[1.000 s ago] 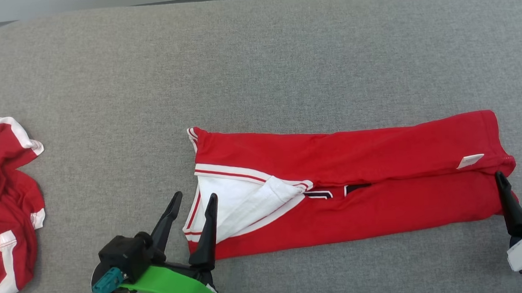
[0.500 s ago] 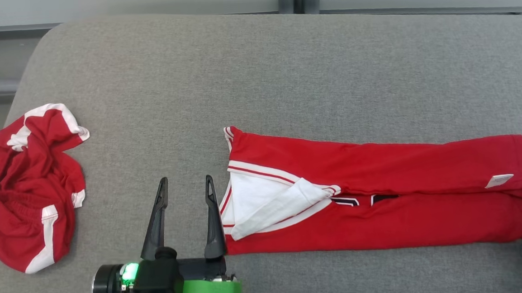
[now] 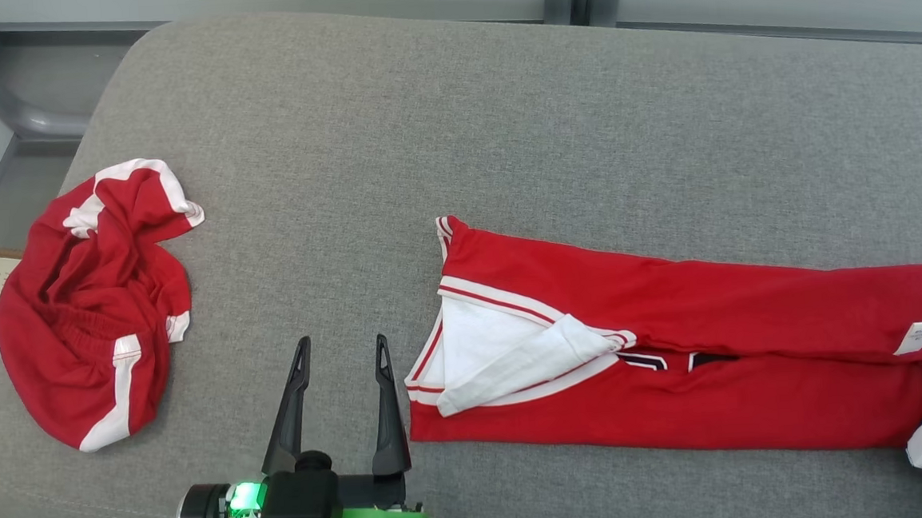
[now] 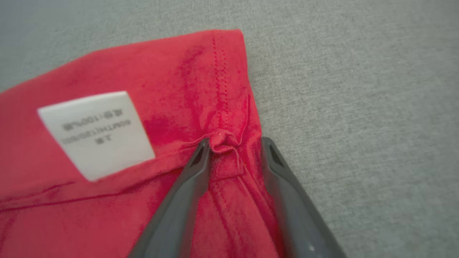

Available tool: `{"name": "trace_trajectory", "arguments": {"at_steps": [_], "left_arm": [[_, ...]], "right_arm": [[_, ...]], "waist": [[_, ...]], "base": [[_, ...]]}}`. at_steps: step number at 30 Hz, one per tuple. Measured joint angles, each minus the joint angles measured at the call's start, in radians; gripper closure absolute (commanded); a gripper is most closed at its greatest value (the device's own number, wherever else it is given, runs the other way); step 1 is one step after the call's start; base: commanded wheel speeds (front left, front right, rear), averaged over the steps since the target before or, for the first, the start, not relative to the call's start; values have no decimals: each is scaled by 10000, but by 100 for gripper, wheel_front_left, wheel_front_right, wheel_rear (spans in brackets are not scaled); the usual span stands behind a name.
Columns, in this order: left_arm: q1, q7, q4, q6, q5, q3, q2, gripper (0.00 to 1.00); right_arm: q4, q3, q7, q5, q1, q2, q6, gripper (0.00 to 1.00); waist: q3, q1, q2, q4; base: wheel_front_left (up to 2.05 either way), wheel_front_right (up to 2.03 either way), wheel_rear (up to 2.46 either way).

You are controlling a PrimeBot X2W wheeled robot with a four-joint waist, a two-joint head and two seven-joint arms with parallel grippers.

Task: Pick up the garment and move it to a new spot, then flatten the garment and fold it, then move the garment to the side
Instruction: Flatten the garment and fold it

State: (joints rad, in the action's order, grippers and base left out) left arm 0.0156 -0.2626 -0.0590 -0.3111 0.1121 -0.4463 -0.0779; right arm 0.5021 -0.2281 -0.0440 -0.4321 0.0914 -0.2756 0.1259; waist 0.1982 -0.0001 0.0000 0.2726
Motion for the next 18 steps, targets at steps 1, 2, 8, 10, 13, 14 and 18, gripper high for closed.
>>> {"name": "trace_trajectory", "arguments": {"at_steps": [1, 2, 8, 10, 13, 14, 18], "left_arm": [[2, 0, 12, 36, -8, 67, 19, 0], [2, 0, 17, 56, -21, 115, 23, 0], [-3, 0, -8, 307, -226, 280, 82, 0], [-12, 0, -36, 384, -328, 318, 92, 0], [-71, 0, -58, 504, -416, 355, 111, 0], [-123, 0, -52, 558, -449, 378, 115, 0], [-318, 0, -21, 723, -587, 433, 117, 0]], "right_arm": [[-29, 48, 8, -61, 2, 29, 29, 100], [-40, 46, 33, -65, 4, 27, 56, 100], [-73, -245, 159, 50, 151, -449, 77, 100], [-178, -468, 105, 128, 239, -869, 71, 100], [-485, -794, -40, 157, 455, -1532, 61, 100], [-619, -895, -119, 188, 504, -1733, 61, 100], [-1254, -1089, -514, 236, 589, -2343, 59, 100]], "waist": [[5, 0, 0, -33], [9, 0, 0, -66], [76, 0, 0, -445], [137, 0, 0, -612], [286, 1, 0, -896], [351, 1, 0, -1003], [588, 0, 1, -1420]], "base": [[0, 0, 0], [0, 0, 0], [0, 0, 0], [0, 0, 0], [0, 0, 0], [0, 0, 0], [0, 0, 0]]}}
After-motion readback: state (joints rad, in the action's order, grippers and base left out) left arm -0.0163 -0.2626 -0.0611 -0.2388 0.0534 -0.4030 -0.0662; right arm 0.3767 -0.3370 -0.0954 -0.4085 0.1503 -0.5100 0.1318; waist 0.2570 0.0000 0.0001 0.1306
